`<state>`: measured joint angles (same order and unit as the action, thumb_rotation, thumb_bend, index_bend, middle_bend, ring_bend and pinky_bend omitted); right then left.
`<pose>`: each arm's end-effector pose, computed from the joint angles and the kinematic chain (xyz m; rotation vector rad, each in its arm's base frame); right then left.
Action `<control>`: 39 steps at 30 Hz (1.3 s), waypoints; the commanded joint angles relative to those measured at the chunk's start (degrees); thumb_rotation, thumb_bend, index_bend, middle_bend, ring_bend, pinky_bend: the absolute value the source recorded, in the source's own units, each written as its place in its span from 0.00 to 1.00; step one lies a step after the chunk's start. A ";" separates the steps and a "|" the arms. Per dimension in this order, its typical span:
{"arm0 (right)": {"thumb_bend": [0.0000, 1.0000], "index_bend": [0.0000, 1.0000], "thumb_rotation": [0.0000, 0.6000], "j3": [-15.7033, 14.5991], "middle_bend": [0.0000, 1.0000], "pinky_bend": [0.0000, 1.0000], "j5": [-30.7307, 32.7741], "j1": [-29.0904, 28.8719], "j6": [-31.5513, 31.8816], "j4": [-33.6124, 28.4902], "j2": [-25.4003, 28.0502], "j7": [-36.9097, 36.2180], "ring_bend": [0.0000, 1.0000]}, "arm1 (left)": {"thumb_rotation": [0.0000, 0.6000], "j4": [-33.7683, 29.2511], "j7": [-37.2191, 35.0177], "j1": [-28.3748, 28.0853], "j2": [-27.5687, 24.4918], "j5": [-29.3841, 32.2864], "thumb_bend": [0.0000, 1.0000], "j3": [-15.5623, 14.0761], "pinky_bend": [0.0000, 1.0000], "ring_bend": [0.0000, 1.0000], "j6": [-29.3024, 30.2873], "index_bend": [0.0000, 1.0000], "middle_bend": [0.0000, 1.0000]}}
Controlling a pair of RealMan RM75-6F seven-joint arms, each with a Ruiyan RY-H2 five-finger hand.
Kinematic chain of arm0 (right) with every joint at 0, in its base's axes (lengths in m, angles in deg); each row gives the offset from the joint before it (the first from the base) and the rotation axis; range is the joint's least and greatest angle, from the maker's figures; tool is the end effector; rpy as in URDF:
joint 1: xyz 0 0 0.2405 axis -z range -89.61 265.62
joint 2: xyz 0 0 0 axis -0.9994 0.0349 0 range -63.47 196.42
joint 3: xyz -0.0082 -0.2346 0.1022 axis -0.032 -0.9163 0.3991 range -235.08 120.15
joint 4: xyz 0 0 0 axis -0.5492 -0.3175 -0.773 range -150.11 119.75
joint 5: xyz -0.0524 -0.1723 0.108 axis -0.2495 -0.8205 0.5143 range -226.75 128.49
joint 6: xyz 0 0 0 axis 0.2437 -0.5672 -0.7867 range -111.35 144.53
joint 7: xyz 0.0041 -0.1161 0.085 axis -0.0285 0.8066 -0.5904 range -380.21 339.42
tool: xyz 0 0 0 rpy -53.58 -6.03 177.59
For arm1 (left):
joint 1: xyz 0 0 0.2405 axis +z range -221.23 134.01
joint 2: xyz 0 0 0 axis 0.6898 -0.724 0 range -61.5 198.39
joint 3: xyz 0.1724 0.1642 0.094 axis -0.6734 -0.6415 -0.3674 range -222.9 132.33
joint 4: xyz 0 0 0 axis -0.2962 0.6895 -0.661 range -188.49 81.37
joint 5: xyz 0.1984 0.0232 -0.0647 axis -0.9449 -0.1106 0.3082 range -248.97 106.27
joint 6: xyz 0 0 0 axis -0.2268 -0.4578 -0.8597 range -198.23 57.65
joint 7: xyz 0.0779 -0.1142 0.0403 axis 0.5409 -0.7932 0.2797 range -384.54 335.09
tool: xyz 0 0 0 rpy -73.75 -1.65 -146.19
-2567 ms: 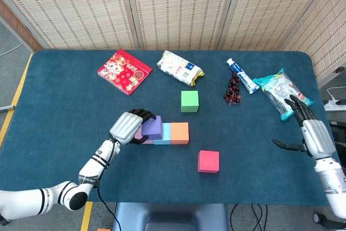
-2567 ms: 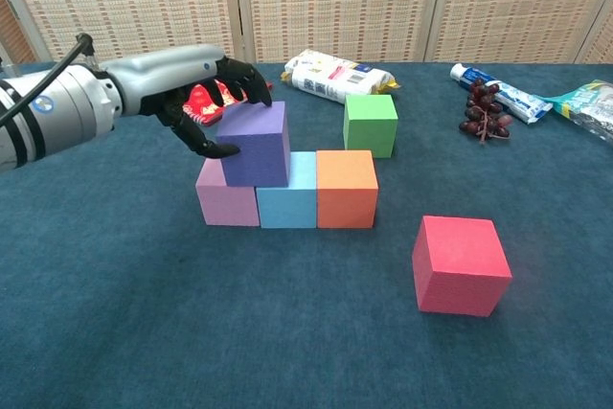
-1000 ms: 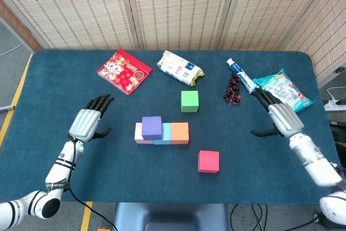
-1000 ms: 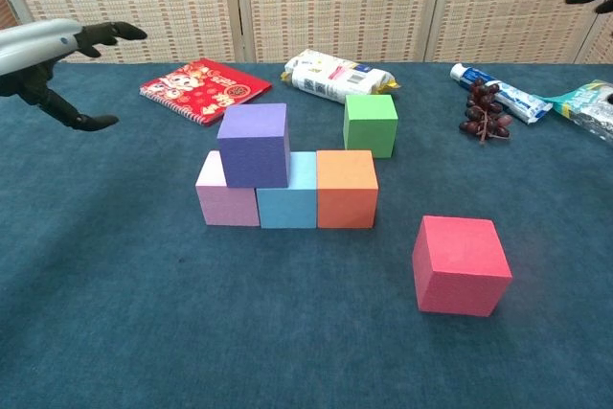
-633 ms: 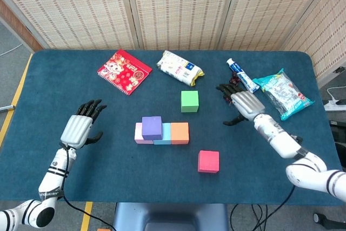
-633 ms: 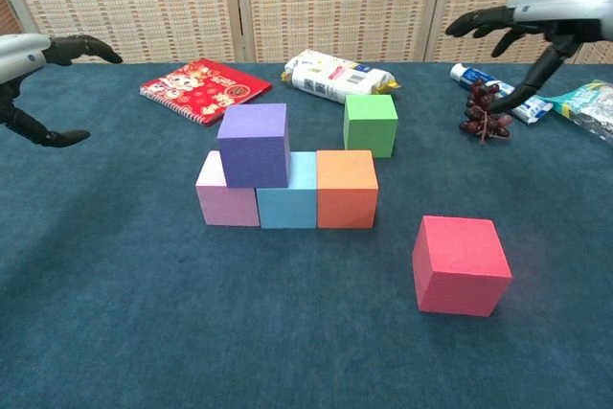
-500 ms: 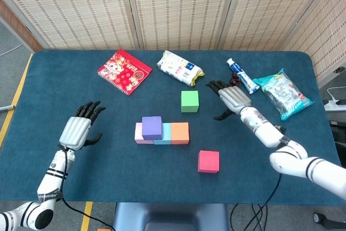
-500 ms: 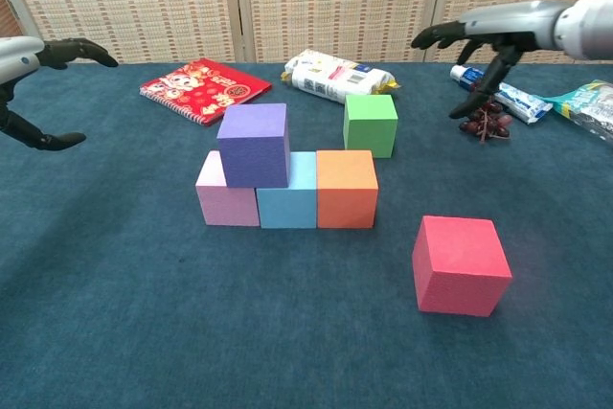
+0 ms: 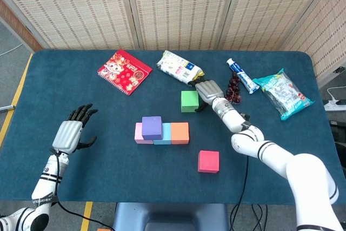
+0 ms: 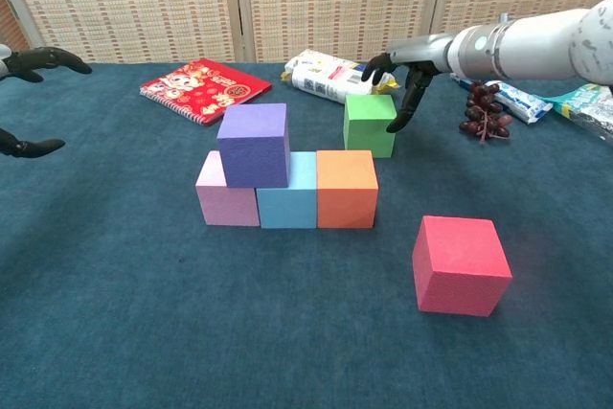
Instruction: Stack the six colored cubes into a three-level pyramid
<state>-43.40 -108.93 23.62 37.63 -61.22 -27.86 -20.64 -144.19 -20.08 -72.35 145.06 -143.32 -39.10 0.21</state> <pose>-0.1251 -0.4903 -0.0098 1.9221 -1.0416 0.6794 -0.2261 0.3020 0.0724 -1.5598 -1.0157 -1.0528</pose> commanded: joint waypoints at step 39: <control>0.29 0.61 1.00 -4.13 0.50 0.50 22.30 4.54 20.75 -55.17 27.70 21.09 0.45 | 1.00 3.66 -0.12 4.77 -1.75 -11.11 0.32 -1.33 0.14 0.00 6.15 0.16 0.06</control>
<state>-46.92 -87.64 29.04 57.53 -115.83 0.57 -0.55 -140.58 -19.86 -67.85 143.38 -154.06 -40.16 6.21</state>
